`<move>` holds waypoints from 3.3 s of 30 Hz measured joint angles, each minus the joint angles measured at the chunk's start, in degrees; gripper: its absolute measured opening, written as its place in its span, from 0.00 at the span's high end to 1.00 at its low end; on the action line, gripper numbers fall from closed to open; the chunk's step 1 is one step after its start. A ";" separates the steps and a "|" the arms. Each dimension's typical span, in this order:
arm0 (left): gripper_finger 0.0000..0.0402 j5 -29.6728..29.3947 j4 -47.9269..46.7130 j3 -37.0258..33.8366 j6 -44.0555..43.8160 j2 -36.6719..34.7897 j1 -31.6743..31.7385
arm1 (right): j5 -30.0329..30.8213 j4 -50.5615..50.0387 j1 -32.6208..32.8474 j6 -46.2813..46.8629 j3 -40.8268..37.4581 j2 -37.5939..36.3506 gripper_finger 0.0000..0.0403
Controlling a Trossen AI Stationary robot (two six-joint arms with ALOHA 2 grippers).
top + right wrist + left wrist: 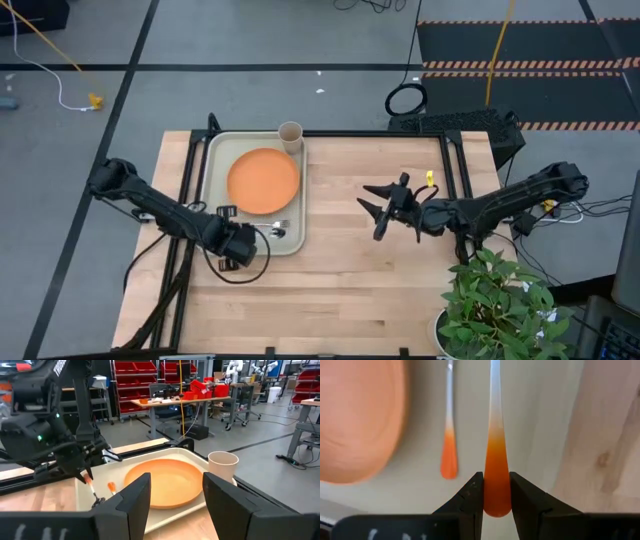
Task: Pick and place plate/cup/fork/spoon on tray
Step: Put the orange spoon on the light brown tray
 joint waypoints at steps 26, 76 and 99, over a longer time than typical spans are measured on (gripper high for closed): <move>0.81 6.99 10.69 -5.80 11.44 0.05 7.60 | 0.00 -0.44 0.00 -2.99 0.00 -0.97 0.57; 0.63 8.26 10.50 -2.81 12.91 3.61 10.34 | -0.02 -0.41 0.02 -3.65 -0.02 -0.97 0.57; 0.82 8.40 13.30 -6.82 11.37 3.58 9.64 | -2.89 -0.39 0.07 -3.63 -0.02 -0.97 0.57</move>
